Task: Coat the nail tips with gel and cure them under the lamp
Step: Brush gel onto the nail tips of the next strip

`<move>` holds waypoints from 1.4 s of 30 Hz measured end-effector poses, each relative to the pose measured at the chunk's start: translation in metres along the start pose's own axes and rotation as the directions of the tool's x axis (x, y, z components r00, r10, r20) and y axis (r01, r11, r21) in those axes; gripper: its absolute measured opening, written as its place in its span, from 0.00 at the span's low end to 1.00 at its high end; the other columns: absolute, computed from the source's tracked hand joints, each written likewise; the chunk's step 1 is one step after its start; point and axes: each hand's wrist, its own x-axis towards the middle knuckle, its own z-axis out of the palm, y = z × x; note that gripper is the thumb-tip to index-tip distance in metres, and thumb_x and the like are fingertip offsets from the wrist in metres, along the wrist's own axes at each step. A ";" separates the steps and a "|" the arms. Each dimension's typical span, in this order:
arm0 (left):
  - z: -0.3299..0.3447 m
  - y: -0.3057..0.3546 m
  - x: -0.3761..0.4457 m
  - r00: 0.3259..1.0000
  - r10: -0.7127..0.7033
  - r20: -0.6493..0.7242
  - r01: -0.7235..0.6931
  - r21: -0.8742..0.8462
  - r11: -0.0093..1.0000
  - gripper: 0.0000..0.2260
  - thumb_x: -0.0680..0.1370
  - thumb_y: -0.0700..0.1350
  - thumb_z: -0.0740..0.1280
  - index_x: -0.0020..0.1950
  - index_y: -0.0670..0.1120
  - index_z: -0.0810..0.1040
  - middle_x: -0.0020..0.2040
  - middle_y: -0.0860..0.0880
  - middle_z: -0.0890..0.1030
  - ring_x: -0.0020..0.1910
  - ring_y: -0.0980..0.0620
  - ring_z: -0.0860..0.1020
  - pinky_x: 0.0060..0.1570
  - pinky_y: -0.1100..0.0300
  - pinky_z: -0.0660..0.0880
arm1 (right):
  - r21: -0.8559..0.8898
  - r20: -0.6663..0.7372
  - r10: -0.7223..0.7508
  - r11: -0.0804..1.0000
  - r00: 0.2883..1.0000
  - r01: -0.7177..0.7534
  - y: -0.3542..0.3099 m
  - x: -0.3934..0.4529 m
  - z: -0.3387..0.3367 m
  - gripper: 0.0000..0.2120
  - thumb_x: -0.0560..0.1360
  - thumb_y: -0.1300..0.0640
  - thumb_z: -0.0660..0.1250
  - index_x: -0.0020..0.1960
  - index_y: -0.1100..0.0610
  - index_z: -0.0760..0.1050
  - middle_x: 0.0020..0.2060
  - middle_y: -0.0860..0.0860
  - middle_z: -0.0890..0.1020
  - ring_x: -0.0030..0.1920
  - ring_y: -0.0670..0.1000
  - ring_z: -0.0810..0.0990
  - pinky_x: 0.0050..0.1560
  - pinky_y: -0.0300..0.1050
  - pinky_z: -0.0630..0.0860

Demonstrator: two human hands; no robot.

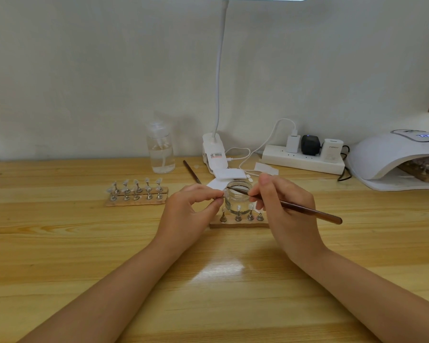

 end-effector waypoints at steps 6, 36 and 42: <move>0.000 0.001 -0.001 1.000 -0.015 0.004 0.015 -0.009 1.000 0.08 0.71 0.38 0.71 0.47 0.49 0.82 0.42 0.55 0.81 0.48 0.55 0.79 0.53 0.65 0.73 | 0.037 0.035 0.007 0.999 0.999 -0.008 -0.002 -0.002 0.002 0.13 0.74 0.49 0.58 0.35 0.50 0.77 0.28 0.44 0.78 0.32 0.40 0.78 0.35 0.31 0.72; 0.000 0.002 -0.001 0.999 -0.036 -0.006 0.035 -0.039 0.999 0.07 0.71 0.38 0.71 0.47 0.47 0.83 0.42 0.53 0.82 0.48 0.54 0.79 0.53 0.60 0.74 | 0.178 0.026 0.115 0.977 0.993 -0.118 -0.005 -0.004 0.003 0.17 0.73 0.49 0.57 0.31 0.56 0.77 0.25 0.49 0.78 0.26 0.42 0.75 0.30 0.33 0.71; 0.000 0.001 -0.001 1.000 -0.026 -0.003 0.026 -0.049 0.998 0.08 0.70 0.38 0.72 0.47 0.48 0.83 0.42 0.53 0.83 0.47 0.55 0.80 0.52 0.62 0.74 | 0.172 -0.044 0.100 0.981 0.994 -0.091 -0.002 -0.003 0.001 0.18 0.77 0.52 0.59 0.32 0.56 0.77 0.25 0.50 0.78 0.27 0.43 0.76 0.29 0.33 0.71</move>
